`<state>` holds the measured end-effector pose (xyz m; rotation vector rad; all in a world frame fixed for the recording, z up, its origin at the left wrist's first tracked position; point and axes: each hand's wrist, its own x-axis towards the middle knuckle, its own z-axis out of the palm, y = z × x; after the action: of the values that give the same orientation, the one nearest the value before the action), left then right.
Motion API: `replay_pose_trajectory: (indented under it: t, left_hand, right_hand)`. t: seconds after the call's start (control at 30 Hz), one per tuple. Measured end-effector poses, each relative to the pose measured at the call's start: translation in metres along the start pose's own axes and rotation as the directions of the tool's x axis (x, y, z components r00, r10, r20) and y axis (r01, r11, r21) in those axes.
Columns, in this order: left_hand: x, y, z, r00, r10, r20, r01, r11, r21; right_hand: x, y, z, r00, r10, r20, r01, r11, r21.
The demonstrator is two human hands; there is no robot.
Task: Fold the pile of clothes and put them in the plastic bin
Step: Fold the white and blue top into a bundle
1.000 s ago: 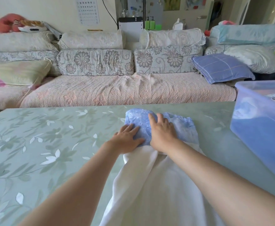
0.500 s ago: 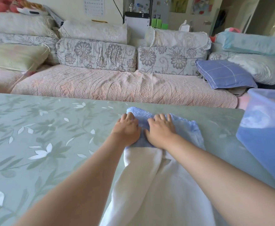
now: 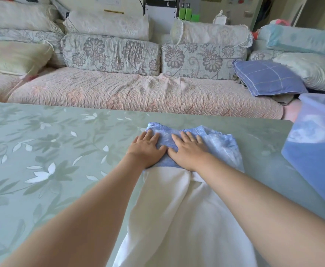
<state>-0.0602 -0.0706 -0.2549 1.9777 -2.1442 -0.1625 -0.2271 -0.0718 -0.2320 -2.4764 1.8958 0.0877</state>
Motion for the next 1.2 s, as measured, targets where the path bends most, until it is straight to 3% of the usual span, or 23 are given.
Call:
replay_pose_trajectory:
  t: [0.1, 0.2, 0.3, 0.6, 0.77, 0.93, 1.03, 1.2]
  left_hand:
    - [-0.012, 0.005, -0.009, 0.999, -0.039, -0.004, 0.039, 0.990, 0.133]
    - [-0.032, 0.013, -0.026, 1.000, 0.028, 0.013, -0.031, 0.974, 0.224]
    - [-0.057, 0.023, -0.042, 0.995, 0.101, -0.006, -0.098, 0.980, 0.173]
    - [-0.173, 0.043, -0.058, 0.996, 0.078, 0.041, -0.074, 0.994, -0.086]
    - [-0.236, 0.025, -0.076, 0.986, 0.010, 0.163, 0.023, 0.981, -0.194]
    - [-0.279, 0.039, -0.106, 0.977, -0.045, 0.210, 0.099, 0.963, -0.251]
    - [-0.298, 0.056, -0.111, 0.963, -0.104, 0.248, 0.143, 0.979, -0.145]
    - [-0.323, 0.066, -0.105, 0.925, -0.237, 0.296, 0.221, 0.971, 0.087]
  right_hand:
    - [-0.016, 0.001, -0.006, 0.999, 0.019, 0.030, -0.020, 0.999, 0.030]
    - [-0.043, 0.001, -0.013, 0.999, 0.004, 0.046, -0.009, 0.994, 0.107]
    - [-0.078, -0.005, -0.020, 0.999, -0.049, 0.015, 0.047, 0.990, 0.135]
    - [-0.174, -0.039, -0.014, 0.965, -0.250, 0.076, 0.241, 0.964, 0.110]
    - [-0.203, -0.042, -0.010, 0.974, -0.193, 0.117, 0.177, 0.975, 0.132]
    - [-0.236, -0.046, -0.026, 0.987, -0.162, -0.002, 0.158, 0.958, 0.240]
    - [-0.256, -0.048, -0.026, 0.985, -0.139, -0.106, 0.162, 0.957, 0.242]
    - [-0.297, -0.063, -0.014, 0.893, -0.372, -0.255, 0.416, 0.898, 0.145]
